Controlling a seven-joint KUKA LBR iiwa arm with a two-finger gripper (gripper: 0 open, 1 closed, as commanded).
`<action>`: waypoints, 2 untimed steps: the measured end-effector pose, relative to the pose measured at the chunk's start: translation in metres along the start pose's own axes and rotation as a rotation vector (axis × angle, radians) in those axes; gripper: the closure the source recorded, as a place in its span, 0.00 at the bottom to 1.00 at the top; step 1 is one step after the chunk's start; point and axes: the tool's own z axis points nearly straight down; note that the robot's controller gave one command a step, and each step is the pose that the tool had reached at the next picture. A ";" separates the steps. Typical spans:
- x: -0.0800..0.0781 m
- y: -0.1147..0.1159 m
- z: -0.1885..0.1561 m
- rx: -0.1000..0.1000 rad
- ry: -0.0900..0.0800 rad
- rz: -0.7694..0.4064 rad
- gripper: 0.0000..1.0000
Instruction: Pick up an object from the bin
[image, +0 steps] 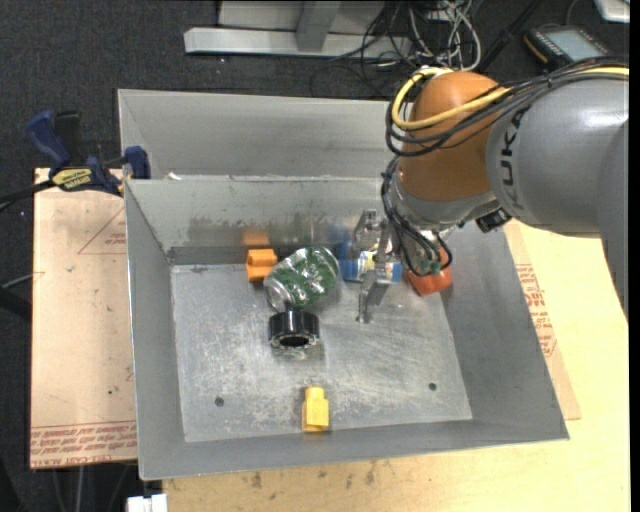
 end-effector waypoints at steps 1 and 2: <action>0.000 0.000 0.000 0.000 0.000 0.000 0.00; -0.021 0.008 0.094 -0.001 0.000 0.012 1.00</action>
Offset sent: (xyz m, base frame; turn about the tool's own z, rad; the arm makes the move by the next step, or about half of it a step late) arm 0.0193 0.0063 -0.0977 0.0130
